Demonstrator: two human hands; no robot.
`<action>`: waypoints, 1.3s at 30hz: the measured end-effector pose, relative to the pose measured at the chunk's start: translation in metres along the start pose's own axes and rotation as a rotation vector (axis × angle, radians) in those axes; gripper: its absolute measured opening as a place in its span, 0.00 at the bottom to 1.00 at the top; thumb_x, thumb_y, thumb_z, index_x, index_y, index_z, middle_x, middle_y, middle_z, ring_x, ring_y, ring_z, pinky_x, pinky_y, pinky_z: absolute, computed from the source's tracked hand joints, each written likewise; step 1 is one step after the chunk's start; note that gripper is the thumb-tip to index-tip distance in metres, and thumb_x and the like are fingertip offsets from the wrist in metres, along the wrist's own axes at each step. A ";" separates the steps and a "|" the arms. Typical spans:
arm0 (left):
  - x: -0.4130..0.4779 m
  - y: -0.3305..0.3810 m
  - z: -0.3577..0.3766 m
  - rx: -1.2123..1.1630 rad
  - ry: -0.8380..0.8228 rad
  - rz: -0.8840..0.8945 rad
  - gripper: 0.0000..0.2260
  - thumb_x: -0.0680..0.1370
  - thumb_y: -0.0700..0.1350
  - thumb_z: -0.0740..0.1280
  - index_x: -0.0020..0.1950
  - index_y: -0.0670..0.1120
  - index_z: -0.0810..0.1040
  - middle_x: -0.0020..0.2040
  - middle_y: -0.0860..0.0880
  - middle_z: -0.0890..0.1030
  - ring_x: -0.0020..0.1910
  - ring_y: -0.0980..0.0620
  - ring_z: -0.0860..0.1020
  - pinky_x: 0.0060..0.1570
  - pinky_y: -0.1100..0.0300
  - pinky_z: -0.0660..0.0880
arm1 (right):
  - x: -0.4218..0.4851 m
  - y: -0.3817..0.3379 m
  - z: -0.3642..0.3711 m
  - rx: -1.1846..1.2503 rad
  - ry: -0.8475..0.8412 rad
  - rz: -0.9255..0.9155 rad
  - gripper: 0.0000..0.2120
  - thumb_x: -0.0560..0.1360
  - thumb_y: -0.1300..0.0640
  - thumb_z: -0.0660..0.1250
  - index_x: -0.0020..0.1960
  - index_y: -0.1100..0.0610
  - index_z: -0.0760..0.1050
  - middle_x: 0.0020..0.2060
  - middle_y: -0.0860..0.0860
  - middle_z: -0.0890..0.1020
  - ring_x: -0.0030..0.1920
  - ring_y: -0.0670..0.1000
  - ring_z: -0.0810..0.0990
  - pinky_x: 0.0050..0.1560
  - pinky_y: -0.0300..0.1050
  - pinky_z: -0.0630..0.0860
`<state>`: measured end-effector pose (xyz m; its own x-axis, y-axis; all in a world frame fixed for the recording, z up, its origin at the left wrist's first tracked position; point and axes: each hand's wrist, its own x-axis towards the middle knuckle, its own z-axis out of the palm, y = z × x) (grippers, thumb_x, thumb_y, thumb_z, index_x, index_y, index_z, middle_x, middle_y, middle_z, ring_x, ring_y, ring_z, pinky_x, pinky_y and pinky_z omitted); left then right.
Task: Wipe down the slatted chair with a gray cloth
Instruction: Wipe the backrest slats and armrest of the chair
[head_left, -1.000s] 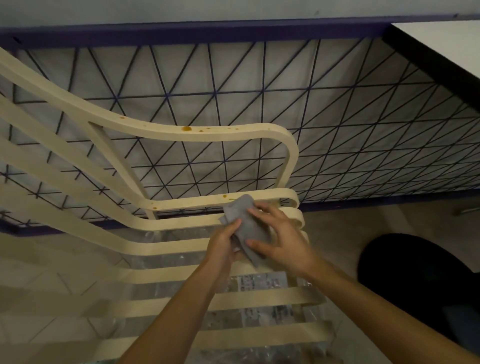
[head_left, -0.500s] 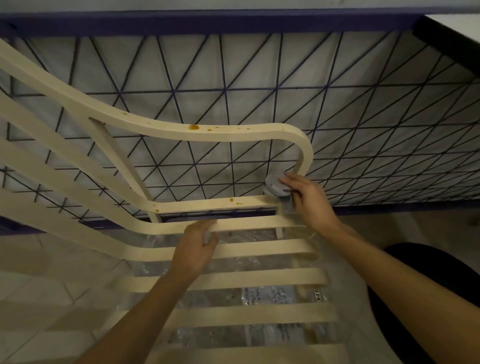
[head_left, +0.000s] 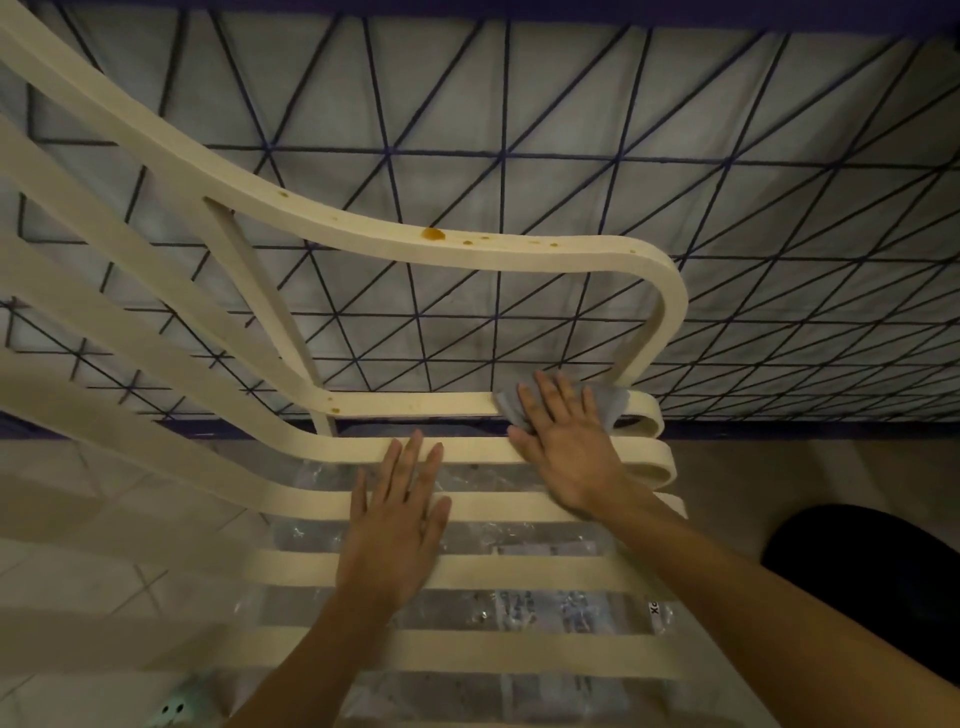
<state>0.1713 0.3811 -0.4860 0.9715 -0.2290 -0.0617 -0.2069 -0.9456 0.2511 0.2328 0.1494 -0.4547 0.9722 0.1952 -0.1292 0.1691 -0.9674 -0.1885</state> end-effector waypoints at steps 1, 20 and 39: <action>-0.001 0.000 0.000 0.005 0.003 0.001 0.25 0.81 0.60 0.39 0.77 0.58 0.36 0.77 0.58 0.32 0.75 0.56 0.32 0.74 0.47 0.39 | 0.003 -0.006 0.002 -0.011 -0.010 -0.002 0.30 0.81 0.39 0.42 0.78 0.50 0.39 0.78 0.51 0.41 0.77 0.52 0.35 0.74 0.52 0.31; 0.000 -0.003 0.000 -0.065 0.046 0.008 0.25 0.82 0.58 0.40 0.79 0.56 0.44 0.79 0.57 0.42 0.77 0.56 0.39 0.75 0.47 0.46 | -0.019 0.013 0.007 -0.020 0.056 0.143 0.32 0.78 0.35 0.35 0.77 0.49 0.36 0.77 0.53 0.38 0.76 0.53 0.31 0.75 0.56 0.35; 0.000 -0.004 0.000 -0.103 0.066 -0.010 0.25 0.81 0.58 0.40 0.78 0.57 0.46 0.79 0.59 0.43 0.77 0.58 0.39 0.75 0.50 0.45 | -0.039 0.067 -0.017 0.258 0.056 0.093 0.27 0.82 0.39 0.44 0.78 0.45 0.45 0.78 0.44 0.41 0.76 0.42 0.35 0.77 0.54 0.42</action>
<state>0.1722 0.3850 -0.4867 0.9795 -0.2013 -0.0021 -0.1879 -0.9180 0.3492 0.2089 0.0742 -0.4456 0.9904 0.0909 -0.1046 0.0387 -0.9062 -0.4211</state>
